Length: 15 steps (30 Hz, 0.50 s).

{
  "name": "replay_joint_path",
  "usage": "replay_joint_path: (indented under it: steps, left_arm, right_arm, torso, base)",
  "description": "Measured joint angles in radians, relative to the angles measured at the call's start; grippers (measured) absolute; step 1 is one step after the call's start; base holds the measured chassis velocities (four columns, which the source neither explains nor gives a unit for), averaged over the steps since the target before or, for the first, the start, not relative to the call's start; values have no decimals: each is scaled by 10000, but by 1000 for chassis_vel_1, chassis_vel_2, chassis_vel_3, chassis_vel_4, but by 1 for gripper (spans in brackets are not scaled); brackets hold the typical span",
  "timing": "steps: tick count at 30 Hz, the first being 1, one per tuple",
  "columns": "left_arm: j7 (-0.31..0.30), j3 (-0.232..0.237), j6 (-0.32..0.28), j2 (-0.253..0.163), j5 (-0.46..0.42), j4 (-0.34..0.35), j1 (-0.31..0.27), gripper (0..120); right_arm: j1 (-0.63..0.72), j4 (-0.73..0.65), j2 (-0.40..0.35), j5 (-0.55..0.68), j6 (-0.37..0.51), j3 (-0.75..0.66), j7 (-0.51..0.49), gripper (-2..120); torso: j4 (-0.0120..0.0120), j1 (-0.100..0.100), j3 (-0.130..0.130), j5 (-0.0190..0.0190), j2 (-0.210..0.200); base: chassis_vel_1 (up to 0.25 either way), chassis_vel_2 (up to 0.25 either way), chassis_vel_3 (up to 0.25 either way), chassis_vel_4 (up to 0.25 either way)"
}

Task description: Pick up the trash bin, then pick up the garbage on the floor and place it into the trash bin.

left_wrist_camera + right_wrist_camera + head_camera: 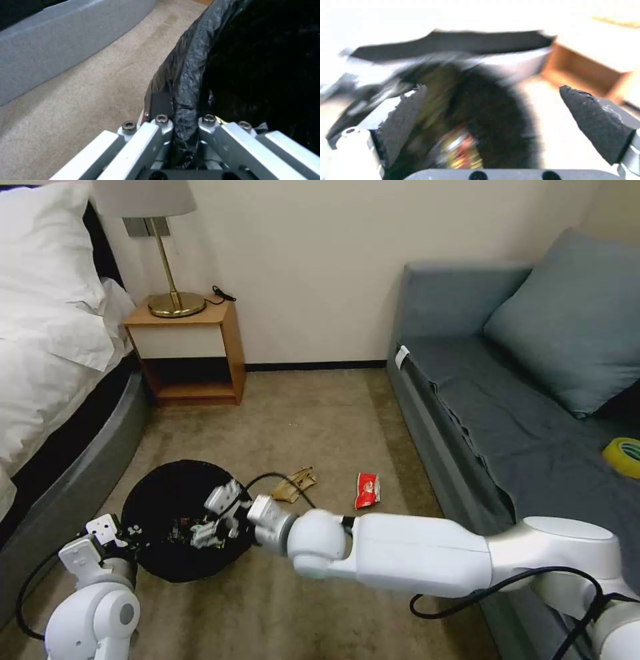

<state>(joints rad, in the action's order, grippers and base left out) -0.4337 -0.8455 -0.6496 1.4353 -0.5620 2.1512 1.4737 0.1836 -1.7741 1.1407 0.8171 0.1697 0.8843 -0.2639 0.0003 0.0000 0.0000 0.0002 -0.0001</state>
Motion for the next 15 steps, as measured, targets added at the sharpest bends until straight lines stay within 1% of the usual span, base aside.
replay_joint_path:
  steps: [1, 2, 5, 6, 7, 8, 9, 10, 11, 12, 13, 14, 15]
  left_arm:
    - [-4, -51, 0, -23, -50, -1, 1, 3]
    - [-4, -51, 0, -23, -50, -1, 1, 3]
    - [-9, -177, -8, -86, -164, 1, 8, 3]
    - [-9, -177, -8, -86, -164, 1, 8, 3]
    - [-7, -220, -8, -109, -205, 1, 18, 3]
    - [-9, -281, -9, -107, -236, -1, 43, 3]
    - [0, -287, -8, -101, -250, -3, 47, 3]
    - [0, -287, -8, -101, -250, -3, 47, 3]
    - [-6, -323, -5, -98, -261, -12, 70, 3]
    - [-2, -337, 3, -91, -267, -13, 81, 3]
    - [-2, -364, 12, -89, -272, -14, 90, 3]
    - [-2, -364, 12, -89, -272, -14, 90, 3]
    - [4, -399, 23, -87, -282, -16, 101, 3]
  right_arm:
    - [108, -247, -366, 66, 62, -557, -58, 100]
    - [108, -247, -366, 66, 62, -557, -58, 100]
    - [743, -1155, -1591, 107, 11, -2313, -228, 100]
    - [743, -1155, -1591, 107, 11, -2313, -228, 100]
    - [1424, -1727, -2217, -76, -199, -3230, -447, 100]
    - [2667, -2628, -2896, -360, -262, -4605, -874, 100]
    - [3194, -2990, -3128, -459, -217, -5185, -1104, 100]
    - [3194, -2990, -3128, -459, -217, -5185, -1104, 100]
    - [3938, -3476, -3384, -635, -125, -6061, -1416, 100]
    - [4567, -3826, -3501, -812, -82, -6708, -1618, 100]
    - [5256, -4135, -3545, -1011, -16, -7353, -1765, 100]
    - [5256, -4135, -3545, -1011, -16, -7353, -1765, 100]
    - [6239, -4479, -3543, -1291, 47, -8225, -1893, 100]
  torso:
    - [-1, 0, 0, 0, 0]
    - [-1, 0, 0, 0, 0]
    - [-8, 0, 0, 1, 0]
    - [-8, 0, 0, 1, 0]
    - [-5, 0, 0, 3, 0]
    - [-10, 0, 0, 3, 0]
    - [-1, 0, 0, 4, 0]
    - [-1, 0, 0, 4, 0]
    - [-8, 0, 0, 3, 0]
    - [-5, 0, -1, -4, 1]
    - [-4, 0, -1, -1, 0]
    - [-4, 0, -1, -1, 0]
    - [-6, 0, -1, 6, 1]
  base:
    - [0, 0, 0, 0]
    - [0, 0, 0, 0]
    - [0, 0, 0, 0]
    - [0, 0, 0, 0]
    - [0, 0, 0, 0]
    - [0, 0, 0, 0]
    - [0, 0, 0, 0]
    - [0, 0, 0, 0]
    - [0, 0, 0, 0]
    - [0, 0, 0, 0]
    - [0, 0, 0, 0]
    - [0, 0, 0, 0]
    - [0, 0, 0, 0]
